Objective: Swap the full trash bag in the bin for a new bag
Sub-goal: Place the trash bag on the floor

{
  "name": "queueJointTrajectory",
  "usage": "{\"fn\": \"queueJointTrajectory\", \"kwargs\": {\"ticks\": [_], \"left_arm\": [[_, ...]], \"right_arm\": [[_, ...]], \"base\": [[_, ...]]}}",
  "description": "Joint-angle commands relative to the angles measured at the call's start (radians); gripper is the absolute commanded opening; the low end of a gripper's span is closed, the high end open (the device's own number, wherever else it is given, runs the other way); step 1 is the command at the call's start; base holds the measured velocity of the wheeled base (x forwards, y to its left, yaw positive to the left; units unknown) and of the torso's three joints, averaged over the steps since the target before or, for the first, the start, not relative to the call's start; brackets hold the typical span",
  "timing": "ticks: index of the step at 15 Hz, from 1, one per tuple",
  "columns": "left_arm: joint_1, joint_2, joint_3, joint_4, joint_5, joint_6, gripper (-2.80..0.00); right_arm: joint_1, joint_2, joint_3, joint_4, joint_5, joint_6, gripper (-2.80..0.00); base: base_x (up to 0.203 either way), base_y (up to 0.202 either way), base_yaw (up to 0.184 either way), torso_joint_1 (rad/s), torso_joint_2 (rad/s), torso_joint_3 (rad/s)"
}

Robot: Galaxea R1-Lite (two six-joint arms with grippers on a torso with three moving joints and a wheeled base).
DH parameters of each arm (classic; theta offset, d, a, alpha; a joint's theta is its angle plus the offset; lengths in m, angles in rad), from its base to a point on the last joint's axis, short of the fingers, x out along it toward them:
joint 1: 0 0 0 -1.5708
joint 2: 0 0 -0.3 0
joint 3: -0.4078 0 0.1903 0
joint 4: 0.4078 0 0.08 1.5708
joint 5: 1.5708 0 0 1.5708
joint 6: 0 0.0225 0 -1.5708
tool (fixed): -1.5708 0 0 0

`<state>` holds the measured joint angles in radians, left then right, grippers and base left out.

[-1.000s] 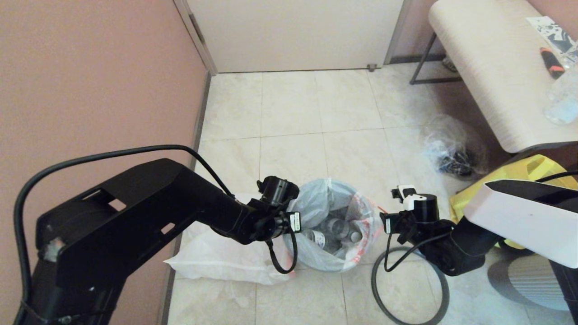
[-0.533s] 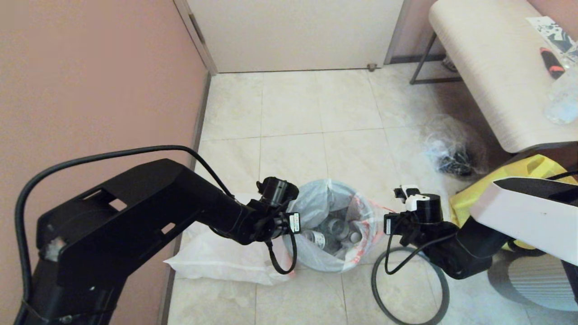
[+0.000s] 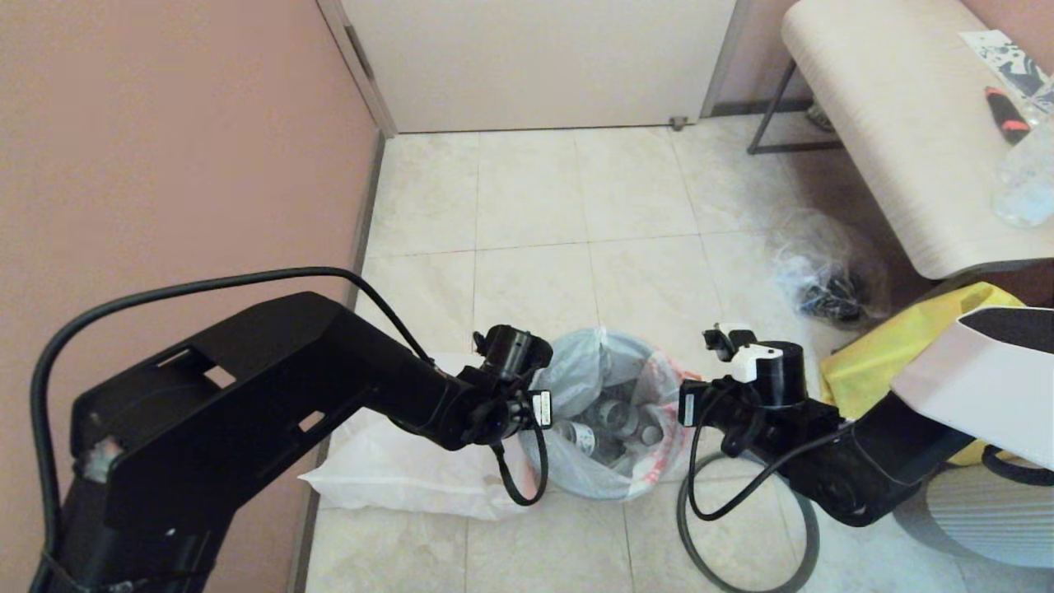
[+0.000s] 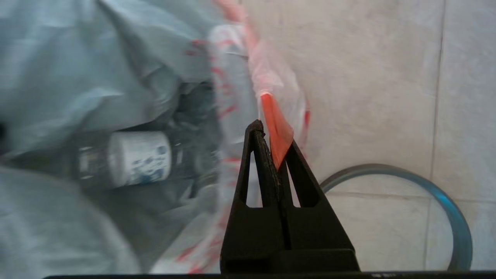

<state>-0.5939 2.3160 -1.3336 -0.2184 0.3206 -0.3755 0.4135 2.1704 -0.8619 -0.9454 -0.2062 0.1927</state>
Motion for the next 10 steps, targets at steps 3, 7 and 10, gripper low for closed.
{"fn": "queueJointTrajectory", "kwargs": {"ticks": [3,7,10], "left_arm": [[-0.021,0.020,0.001,-0.009,0.038,-0.002,-2.80],[-0.029,0.028,-0.004,-0.007,0.043,-0.002,-2.80],[-0.032,0.028,-0.012,-0.007,0.075,0.000,-2.80]], "right_arm": [[0.054,-0.072,-0.009,0.054,-0.001,0.001,-2.80],[0.101,-0.133,-0.022,0.099,-0.001,0.001,-2.80],[0.150,-0.199,-0.021,0.148,-0.001,0.024,-2.80]], "base": [[0.000,0.000,0.000,0.000,0.00,0.000],[0.000,0.000,0.000,0.000,0.00,0.000],[0.000,0.000,0.000,0.000,0.00,0.000]]}}
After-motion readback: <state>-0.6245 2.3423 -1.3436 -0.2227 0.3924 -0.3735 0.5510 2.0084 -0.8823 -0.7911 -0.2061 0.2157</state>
